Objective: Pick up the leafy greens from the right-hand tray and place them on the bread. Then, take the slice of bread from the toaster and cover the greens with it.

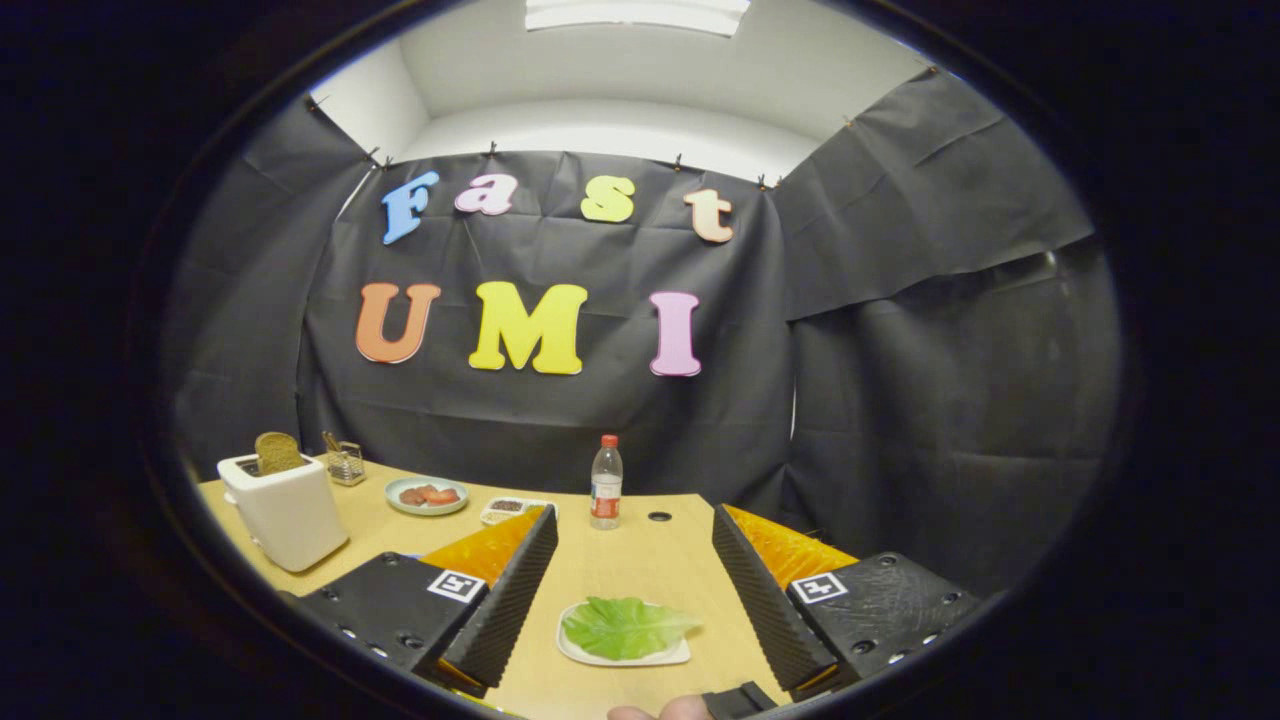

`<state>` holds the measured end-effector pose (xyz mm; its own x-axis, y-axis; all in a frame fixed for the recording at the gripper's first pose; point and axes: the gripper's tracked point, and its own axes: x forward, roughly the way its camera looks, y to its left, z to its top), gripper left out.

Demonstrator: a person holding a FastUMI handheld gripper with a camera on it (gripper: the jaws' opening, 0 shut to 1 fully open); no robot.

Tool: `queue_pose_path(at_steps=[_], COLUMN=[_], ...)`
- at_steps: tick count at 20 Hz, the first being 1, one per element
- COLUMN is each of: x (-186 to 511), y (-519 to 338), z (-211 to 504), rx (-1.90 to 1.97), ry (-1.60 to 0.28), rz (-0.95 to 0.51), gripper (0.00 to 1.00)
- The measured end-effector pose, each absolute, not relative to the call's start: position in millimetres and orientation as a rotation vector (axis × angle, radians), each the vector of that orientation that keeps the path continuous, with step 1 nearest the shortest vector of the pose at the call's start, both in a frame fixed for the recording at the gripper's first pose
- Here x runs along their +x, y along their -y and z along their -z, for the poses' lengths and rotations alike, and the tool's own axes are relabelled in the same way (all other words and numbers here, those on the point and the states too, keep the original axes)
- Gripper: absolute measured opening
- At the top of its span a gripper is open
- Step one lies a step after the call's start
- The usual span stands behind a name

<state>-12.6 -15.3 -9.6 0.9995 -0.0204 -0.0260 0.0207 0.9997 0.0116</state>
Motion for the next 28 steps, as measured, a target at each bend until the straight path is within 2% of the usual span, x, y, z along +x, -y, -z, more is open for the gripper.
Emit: queue_pose_path(at_steps=[6,18,22,28], x=[-7.6,1.3,28.7,72.4], y=[8.6,-62.7,-44.7,-24.4], z=[16.1,-5.0,41.8,156.6], rx=[0.016,0.028,-0.028,-0.065], ry=[-0.047,-0.015,-0.098,-0.439], rz=[0.014,-0.092,-0.077,-0.138], gripper=[0.95,0.95,0.95,0.95])
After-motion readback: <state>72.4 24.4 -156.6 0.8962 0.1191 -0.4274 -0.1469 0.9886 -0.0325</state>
